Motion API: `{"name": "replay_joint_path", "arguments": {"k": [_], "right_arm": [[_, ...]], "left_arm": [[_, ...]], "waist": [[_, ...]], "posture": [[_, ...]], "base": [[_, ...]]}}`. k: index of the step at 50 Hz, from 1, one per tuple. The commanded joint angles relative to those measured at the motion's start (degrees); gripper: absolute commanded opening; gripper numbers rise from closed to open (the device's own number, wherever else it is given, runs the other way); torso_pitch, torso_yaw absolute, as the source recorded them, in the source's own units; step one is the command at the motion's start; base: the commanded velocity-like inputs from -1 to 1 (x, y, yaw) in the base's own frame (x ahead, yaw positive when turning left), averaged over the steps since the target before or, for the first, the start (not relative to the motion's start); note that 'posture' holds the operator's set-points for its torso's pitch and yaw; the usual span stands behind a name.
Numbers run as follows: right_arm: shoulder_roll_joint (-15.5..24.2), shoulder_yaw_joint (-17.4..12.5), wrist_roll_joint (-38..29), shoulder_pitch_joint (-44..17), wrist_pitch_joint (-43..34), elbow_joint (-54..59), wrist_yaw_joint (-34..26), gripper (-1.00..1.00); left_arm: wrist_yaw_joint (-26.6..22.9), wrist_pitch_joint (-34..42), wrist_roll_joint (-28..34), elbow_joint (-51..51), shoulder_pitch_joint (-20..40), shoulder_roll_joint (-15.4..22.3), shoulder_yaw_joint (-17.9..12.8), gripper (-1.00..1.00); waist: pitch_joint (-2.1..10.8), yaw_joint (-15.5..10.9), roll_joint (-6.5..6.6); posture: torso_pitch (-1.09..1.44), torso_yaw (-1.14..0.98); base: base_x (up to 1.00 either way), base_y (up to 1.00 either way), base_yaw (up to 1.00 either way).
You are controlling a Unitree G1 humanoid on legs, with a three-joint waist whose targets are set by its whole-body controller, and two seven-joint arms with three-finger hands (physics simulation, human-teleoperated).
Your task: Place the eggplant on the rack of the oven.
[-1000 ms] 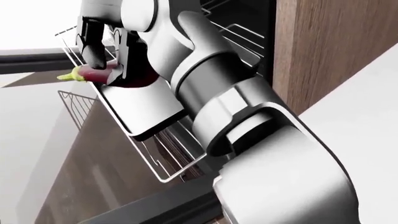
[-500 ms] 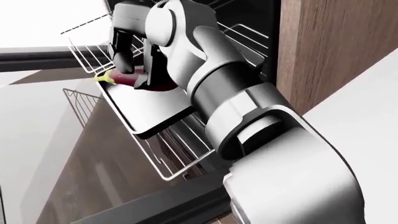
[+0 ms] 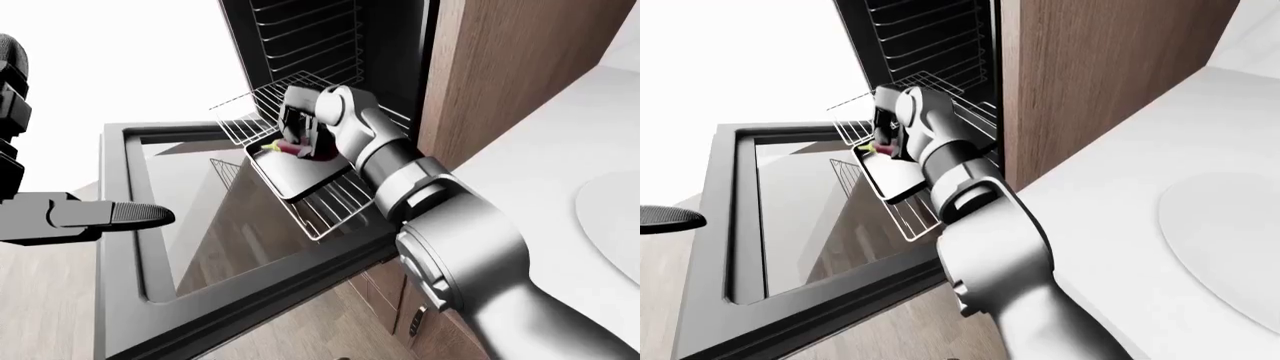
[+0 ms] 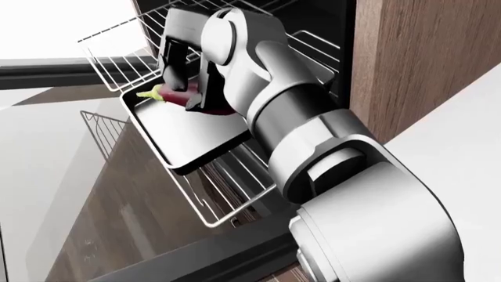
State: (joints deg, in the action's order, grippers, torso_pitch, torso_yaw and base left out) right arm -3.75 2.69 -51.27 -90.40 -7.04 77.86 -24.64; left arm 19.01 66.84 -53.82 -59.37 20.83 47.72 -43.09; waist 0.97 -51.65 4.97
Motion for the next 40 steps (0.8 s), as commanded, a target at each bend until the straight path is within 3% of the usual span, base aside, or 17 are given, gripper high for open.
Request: {"name": "replay_joint_path", "arguments": {"k": [1, 13, 19, 40], "right_arm": [[0.34, -0.21, 0.11, -2.57, 0.42, -2.59, 0.95, -1.00], [0.19, -0.27, 0.18, -2.89, -0.50, -2.63, 0.34, -0.96], [0.11, -0.18, 0.07, -2.69, -0.50, -2.59, 0.16, -0.69], [0.74, -0.58, -1.30, 0.56, 1.91, -1.45, 1.24, -0.69]], "left_arm": [[0.41, -1.35, 0.97, 0.13, 0.75, 1.14, -1.19, 1.00], [0.12, -1.35, 1.59, -0.06, 0.54, 0.73, -0.98, 1.00], [-0.02, -1.00, 1.68, -0.20, 0.84, 0.71, -1.07, 1.00], [0.72, -1.62, -0.98, 0.44, -0.21, 2.45, -3.60, 1.00]], "waist": [[1.42, -0.08, 0.17], [1.45, -0.14, 0.12], [1.45, -0.15, 0.12], [1.35, -0.06, 0.15]], "posture": [[-0.03, 0.98], [-0.03, 0.98], [-0.03, 0.98], [-0.03, 0.98]], "base": [[0.00, 0.00, 0.00], [0.00, 0.00, 0.00], [0.00, 0.00, 0.00], [0.00, 0.00, 0.00]]}}
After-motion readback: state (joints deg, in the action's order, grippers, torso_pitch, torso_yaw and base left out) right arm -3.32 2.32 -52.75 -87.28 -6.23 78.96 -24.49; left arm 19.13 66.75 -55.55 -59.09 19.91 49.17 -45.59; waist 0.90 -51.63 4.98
